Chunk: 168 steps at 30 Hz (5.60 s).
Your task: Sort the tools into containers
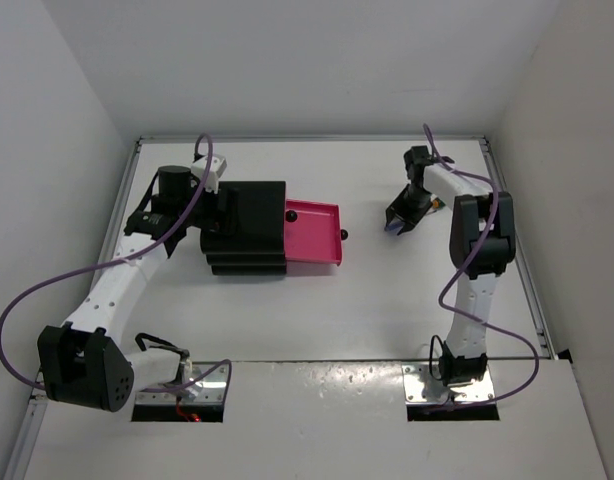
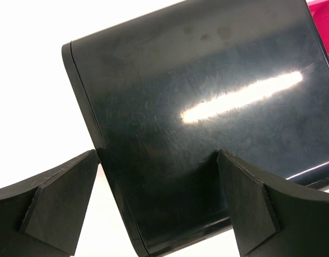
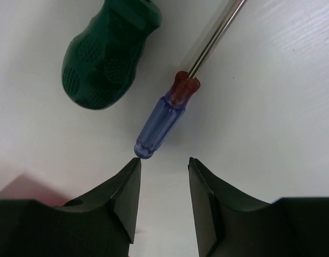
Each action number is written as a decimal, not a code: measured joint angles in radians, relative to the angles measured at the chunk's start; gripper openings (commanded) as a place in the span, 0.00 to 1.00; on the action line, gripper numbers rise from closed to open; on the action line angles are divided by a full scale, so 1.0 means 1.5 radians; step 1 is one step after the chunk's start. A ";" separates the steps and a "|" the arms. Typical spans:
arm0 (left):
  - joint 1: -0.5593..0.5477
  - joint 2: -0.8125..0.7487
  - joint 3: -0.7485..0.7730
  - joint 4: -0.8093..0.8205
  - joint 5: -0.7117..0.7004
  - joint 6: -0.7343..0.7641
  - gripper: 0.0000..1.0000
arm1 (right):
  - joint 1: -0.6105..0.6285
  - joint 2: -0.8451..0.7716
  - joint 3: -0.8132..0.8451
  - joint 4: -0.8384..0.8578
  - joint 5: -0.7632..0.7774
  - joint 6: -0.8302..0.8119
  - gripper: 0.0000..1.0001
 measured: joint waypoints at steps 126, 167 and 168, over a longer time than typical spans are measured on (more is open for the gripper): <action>0.001 -0.037 -0.041 0.028 0.025 0.018 0.99 | -0.003 -0.271 -0.084 -0.192 -0.510 -1.171 0.00; 0.001 -0.020 -0.028 0.023 0.025 0.020 0.99 | 0.165 -0.063 -0.001 0.012 -0.521 -0.782 0.00; 0.001 -0.020 -0.028 0.023 0.025 0.020 0.99 | 0.167 -0.062 -0.001 0.015 -0.521 -0.780 0.00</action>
